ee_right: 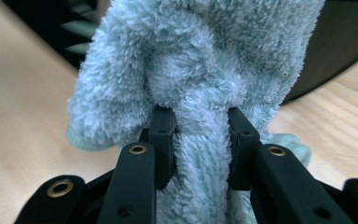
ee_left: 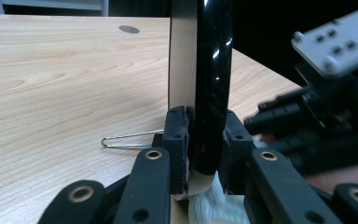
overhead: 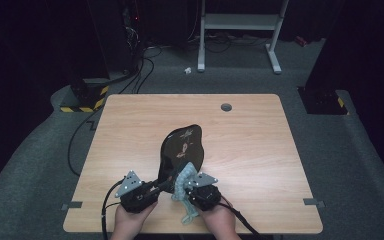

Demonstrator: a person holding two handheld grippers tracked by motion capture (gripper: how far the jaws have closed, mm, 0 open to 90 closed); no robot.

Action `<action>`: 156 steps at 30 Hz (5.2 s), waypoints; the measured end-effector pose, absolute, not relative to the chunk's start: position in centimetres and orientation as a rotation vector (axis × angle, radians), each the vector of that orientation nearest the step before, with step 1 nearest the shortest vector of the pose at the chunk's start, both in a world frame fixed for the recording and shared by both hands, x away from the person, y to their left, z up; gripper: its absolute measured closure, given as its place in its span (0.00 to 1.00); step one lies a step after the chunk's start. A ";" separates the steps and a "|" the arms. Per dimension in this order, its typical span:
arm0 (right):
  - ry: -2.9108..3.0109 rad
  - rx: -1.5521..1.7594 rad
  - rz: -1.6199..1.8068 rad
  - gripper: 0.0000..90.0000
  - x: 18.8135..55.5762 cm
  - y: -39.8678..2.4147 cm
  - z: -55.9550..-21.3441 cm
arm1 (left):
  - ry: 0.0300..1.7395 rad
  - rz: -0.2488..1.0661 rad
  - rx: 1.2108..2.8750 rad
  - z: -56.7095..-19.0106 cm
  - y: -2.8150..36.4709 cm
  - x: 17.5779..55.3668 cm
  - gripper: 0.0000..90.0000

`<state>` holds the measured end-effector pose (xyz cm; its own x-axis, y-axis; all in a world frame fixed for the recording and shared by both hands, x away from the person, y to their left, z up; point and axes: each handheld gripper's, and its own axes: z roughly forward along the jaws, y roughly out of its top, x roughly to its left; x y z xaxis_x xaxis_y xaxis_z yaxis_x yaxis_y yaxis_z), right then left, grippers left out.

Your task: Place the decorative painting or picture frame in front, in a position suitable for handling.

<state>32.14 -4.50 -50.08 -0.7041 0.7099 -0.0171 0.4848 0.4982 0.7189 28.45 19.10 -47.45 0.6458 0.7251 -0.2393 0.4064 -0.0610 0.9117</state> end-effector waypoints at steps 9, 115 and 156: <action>2.370 1.143 0.964 0.76 35.7 -6.5 -50.0 | 0.929 0.327 1.690 -47.4 18.9 28.5 0.83; 2.356 1.085 0.998 0.76 35.2 -7.4 -50.6 | 0.935 0.312 1.740 -46.6 18.6 28.7 0.73; 2.475 0.766 1.144 0.76 28.1 -1.9 -47.8 | 0.978 0.410 1.668 -42.4 17.8 30.4 0.87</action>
